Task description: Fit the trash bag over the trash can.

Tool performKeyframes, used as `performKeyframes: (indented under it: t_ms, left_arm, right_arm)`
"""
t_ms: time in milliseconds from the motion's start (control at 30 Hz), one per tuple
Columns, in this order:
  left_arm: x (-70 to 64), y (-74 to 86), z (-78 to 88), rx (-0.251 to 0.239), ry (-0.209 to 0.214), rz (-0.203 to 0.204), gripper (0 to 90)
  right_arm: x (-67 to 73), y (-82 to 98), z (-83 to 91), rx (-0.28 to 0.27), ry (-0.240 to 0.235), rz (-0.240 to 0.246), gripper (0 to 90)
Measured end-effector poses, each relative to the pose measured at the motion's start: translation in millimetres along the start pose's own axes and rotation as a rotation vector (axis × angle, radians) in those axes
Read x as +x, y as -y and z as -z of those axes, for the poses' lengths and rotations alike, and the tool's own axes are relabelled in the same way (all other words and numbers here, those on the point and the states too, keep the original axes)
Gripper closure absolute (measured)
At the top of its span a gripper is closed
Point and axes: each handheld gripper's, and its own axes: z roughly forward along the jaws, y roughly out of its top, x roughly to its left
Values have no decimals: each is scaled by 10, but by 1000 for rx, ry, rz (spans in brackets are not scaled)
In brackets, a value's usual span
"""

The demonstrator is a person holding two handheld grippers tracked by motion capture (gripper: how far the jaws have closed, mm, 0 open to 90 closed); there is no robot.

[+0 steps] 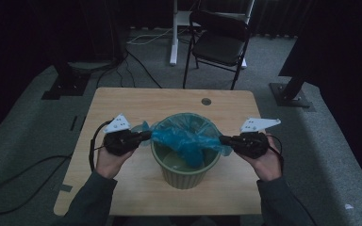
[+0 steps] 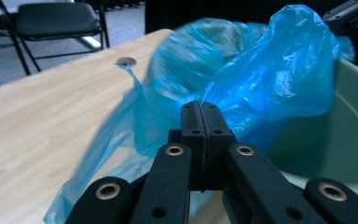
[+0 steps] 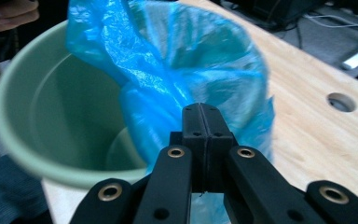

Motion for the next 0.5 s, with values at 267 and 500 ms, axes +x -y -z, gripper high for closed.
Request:
performKeyframes:
  t_ms: [267,500]
  left_arm:
    - [-185,266,114,0,57,29,895]
    - [-300,438,81,8,123,33,895]
  right_arm:
    - [160,154,54,-6,-78,-3,900]
    - [256,231,73,18,-146,27,900]
